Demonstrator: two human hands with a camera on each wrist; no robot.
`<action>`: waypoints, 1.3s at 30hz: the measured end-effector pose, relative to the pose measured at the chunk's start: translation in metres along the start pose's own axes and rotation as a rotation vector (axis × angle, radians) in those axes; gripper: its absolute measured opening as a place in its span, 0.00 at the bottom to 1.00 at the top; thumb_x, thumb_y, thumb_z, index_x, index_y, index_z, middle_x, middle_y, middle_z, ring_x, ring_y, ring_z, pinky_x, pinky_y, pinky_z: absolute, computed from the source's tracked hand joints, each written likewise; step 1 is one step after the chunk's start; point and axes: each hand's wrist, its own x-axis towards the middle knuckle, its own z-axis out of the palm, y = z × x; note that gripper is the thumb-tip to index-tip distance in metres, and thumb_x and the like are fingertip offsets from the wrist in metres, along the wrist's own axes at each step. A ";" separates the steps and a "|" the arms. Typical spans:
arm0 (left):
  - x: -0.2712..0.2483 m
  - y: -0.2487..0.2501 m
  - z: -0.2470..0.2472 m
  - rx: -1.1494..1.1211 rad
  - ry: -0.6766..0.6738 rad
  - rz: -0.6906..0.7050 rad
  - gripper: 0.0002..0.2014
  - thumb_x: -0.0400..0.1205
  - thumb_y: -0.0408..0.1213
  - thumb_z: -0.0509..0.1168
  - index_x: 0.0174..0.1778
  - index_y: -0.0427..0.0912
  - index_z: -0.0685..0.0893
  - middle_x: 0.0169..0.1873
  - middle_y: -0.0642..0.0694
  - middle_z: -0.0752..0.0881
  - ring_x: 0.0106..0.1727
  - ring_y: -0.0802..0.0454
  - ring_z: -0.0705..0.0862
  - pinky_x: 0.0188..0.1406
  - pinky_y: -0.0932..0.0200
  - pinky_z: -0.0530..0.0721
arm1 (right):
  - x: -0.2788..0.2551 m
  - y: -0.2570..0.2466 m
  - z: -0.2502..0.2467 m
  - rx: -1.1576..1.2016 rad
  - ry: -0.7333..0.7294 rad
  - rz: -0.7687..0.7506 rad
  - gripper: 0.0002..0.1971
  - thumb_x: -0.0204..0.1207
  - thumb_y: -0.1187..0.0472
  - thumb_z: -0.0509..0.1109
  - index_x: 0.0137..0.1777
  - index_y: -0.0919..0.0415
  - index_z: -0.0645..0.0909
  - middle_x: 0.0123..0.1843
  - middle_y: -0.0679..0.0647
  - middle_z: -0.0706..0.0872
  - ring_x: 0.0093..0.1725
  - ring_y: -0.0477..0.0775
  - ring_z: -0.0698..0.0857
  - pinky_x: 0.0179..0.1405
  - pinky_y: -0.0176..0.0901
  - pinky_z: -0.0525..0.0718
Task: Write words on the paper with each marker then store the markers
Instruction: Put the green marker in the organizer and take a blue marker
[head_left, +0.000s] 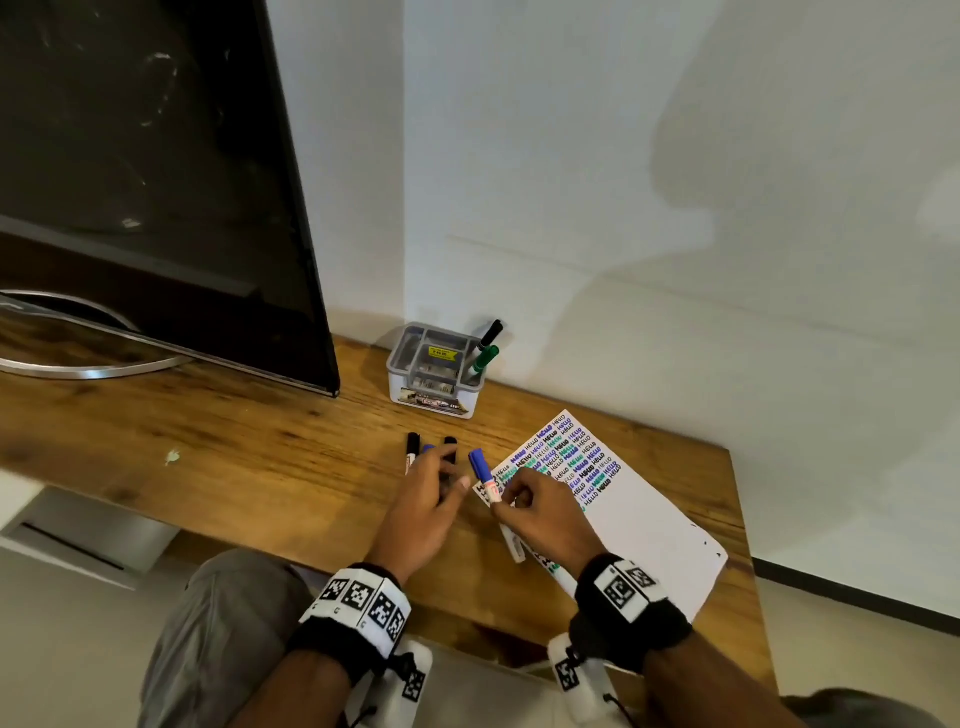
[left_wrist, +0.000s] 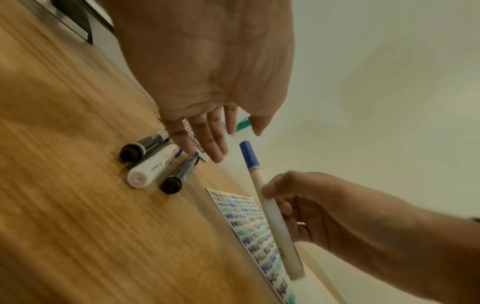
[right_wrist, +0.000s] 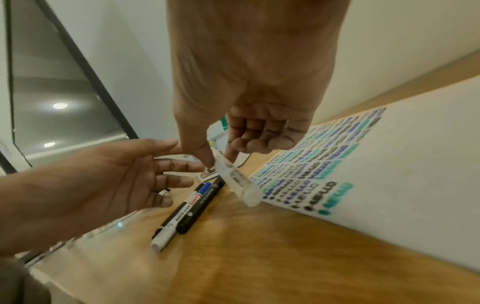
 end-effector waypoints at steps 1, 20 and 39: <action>-0.001 0.004 0.001 -0.084 -0.035 -0.003 0.19 0.88 0.47 0.61 0.75 0.54 0.71 0.61 0.54 0.82 0.58 0.62 0.82 0.53 0.65 0.79 | -0.009 0.005 -0.005 -0.014 -0.008 -0.025 0.06 0.74 0.53 0.76 0.44 0.52 0.82 0.40 0.45 0.83 0.39 0.45 0.81 0.35 0.35 0.76; -0.016 0.009 0.036 -0.380 -0.382 -0.008 0.07 0.84 0.31 0.68 0.57 0.37 0.81 0.48 0.40 0.91 0.46 0.46 0.90 0.44 0.58 0.86 | -0.057 0.035 -0.019 -0.198 -0.024 -0.285 0.15 0.88 0.48 0.62 0.69 0.52 0.80 0.67 0.50 0.86 0.62 0.48 0.84 0.62 0.43 0.83; -0.012 0.010 0.031 -0.266 -0.299 0.013 0.06 0.87 0.28 0.63 0.57 0.41 0.77 0.51 0.44 0.92 0.45 0.48 0.92 0.45 0.55 0.85 | -0.057 0.045 -0.025 0.370 0.053 0.029 0.13 0.87 0.51 0.66 0.66 0.55 0.82 0.61 0.49 0.88 0.51 0.41 0.84 0.40 0.27 0.80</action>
